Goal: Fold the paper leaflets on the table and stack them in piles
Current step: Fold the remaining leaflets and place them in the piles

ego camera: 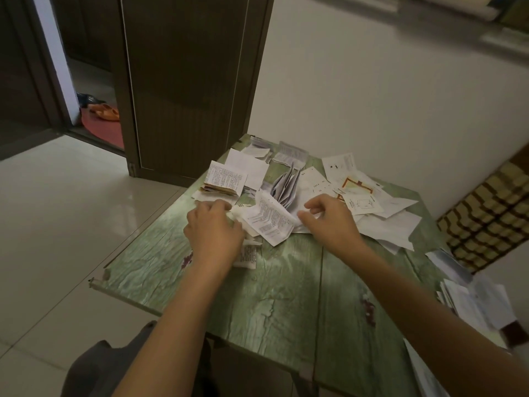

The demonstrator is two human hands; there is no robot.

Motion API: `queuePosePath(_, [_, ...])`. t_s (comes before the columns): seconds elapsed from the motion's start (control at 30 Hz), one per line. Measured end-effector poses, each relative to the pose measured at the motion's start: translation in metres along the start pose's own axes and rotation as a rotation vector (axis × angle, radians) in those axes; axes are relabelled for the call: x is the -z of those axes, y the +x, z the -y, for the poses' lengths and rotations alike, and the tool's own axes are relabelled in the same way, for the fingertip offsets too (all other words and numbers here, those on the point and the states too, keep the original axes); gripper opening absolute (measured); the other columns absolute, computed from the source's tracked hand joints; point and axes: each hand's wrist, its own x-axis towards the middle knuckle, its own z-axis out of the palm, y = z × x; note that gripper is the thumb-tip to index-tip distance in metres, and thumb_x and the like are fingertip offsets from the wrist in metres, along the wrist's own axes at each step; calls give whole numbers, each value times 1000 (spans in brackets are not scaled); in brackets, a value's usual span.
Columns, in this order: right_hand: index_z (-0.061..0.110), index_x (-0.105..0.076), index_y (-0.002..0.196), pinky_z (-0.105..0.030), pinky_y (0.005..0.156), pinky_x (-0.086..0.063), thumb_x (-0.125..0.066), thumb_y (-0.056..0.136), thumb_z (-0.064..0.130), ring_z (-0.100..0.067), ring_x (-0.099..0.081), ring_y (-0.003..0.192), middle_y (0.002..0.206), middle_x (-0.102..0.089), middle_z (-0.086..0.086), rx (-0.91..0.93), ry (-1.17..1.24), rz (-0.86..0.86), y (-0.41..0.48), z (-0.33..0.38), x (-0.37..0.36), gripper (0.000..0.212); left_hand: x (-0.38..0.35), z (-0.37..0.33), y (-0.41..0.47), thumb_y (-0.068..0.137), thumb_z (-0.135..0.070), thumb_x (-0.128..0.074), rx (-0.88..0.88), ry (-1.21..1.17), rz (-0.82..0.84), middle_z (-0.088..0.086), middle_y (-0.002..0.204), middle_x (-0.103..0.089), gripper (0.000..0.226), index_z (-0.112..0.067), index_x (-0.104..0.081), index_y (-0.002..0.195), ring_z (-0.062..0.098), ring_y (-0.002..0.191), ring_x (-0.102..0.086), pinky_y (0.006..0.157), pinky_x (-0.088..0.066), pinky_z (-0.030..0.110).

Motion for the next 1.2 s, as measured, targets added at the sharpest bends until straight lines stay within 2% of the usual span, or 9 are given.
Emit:
queuePosePath(0.23, [10,-63,99,-18,63,-38,-53,92,10,-3,-49,73,90,-59,2,-88,115,-110,30,-20,41,13,11,-5,-3,92,-26,-52,-225,-69,-275,6,118,-60,21,-14,-64,105,24,117,-43,98,-28,38])
queuePosePath(0.37, [6,-63,107,-27,72,-38,-49,91,2,-16,-50,85,111,-61,-9,-228,-74,-153,47,-60,75,22,0,-24,-13,88,-22,-46,-533,-154,-307,9,102,-66,25,-8,-66,95,27,106,-53,95,-30,31])
queuePosePath(0.53, [23,-69,92,-35,101,-32,-61,86,15,-20,-43,118,137,-48,-10,-129,-401,377,40,-84,81,12,-36,-54,-38,85,-10,-51,-776,-239,-193,8,93,-65,17,-5,-66,92,19,93,-56,88,-38,26])
queuePosePath(0.6, [27,-67,108,-40,111,-21,-60,88,23,-25,-27,136,149,-32,-7,-138,-555,610,30,-86,73,22,-51,-59,-47,85,-7,-53,-834,-246,-121,5,88,-65,13,-6,-65,90,17,86,-57,83,-45,27])
queuePosePath(0.77, [13,-54,116,-34,96,-40,-53,90,37,-21,-45,112,130,-47,-9,-51,-828,573,19,-90,62,35,-74,-63,-72,86,-16,-43,-846,-308,105,6,86,-63,23,-7,-64,87,20,82,-56,74,-45,27])
queuePosePath(0.87, [12,-47,129,-33,100,-38,-51,92,37,-22,-43,120,135,-45,-7,-40,-828,531,14,-82,69,45,-78,-62,-82,87,-20,-44,-763,-385,189,7,93,-62,24,-8,-63,93,17,88,-53,77,-38,20])
queuePosePath(1.0, [15,-45,134,-26,103,-32,-52,94,27,-17,-41,124,139,-43,-3,30,-624,467,-9,-55,89,43,-70,-69,-80,93,-22,-55,-378,-634,412,2,115,-60,26,-11,-57,116,10,104,-54,92,-45,24])
queuePosePath(1.1, [22,-52,128,-15,92,-35,-51,94,23,-8,-46,114,131,-51,4,57,-387,395,-28,-36,100,34,-67,-71,-73,86,-34,-65,8,-838,664,4,128,-54,53,-13,-46,130,14,114,-53,99,-44,28])
queuePosePath(1.2, [33,-63,99,-8,70,-38,-57,90,16,5,-52,90,103,-57,19,1,-67,320,-43,-23,111,20,-68,-71,-70,62,-50,-74,256,-1031,879,7,135,-48,96,-13,-34,141,20,119,-50,100,-43,35])
